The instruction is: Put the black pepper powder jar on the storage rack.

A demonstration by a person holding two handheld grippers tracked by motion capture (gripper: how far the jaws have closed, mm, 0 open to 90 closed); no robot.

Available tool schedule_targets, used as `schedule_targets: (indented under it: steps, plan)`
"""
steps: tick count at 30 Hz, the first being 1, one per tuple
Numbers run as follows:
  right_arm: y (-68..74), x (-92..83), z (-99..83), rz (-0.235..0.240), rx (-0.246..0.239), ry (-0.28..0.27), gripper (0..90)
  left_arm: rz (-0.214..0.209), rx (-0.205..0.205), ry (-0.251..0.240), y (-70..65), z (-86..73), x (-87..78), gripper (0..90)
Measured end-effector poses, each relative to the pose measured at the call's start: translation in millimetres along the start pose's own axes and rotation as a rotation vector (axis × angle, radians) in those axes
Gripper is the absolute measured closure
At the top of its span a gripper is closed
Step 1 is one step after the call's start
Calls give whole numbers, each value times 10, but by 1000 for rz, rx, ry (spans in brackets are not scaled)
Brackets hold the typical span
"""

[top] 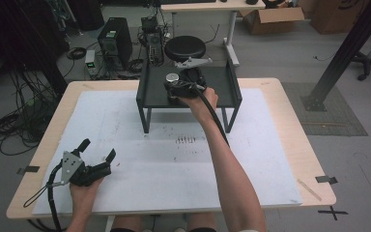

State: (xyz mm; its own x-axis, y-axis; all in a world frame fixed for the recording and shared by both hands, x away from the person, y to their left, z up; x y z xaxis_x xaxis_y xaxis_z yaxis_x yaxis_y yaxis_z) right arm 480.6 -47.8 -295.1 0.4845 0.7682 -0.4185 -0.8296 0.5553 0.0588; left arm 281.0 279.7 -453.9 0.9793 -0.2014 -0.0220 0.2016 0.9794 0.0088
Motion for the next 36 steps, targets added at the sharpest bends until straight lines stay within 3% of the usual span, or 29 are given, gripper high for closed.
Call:
schedule_targets:
  steps: [17, 24, 27, 28, 30, 36]
  plan:
    - [-9, 4, -9, 5, 1, -6, 479, 0, 0, 0, 0, -1, -1, 24]
    - [-3, 18, -16, 17, 7, -8, 436, 0, 0, 0, 0, -1, -2, 24]
    - [9, 13, -13, 4, 5, -15, 311, 0, 1, 0, 0, -1, -1, 24]
    - [9, 13, -13, 4, 5, -15, 311, 0, 0, 0, 0, 0, -1, 24]
    - [3, -3, -17, -24, 18, -35, 199, 0, 0, 0, -1, -1, -1, 24]
    - [12, -30, -18, -15, 29, -48, 79, 0, 1, 0, -1, 0, -1, 24]
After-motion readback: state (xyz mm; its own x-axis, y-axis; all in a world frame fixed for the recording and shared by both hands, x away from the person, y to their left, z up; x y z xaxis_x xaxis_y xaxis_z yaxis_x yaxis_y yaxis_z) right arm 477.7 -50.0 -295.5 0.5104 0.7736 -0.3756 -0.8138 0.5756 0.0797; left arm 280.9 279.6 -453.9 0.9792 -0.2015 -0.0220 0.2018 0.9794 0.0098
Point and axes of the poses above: each handheld gripper's, and its own axes: x roughly forward along the jaws, z roughly out of its top, y roughly to its left, the point moved 1 cm from there along x, roughly forward along the jaws, and after that the axes turned 9 degrees about z, right-handed, at the moved point
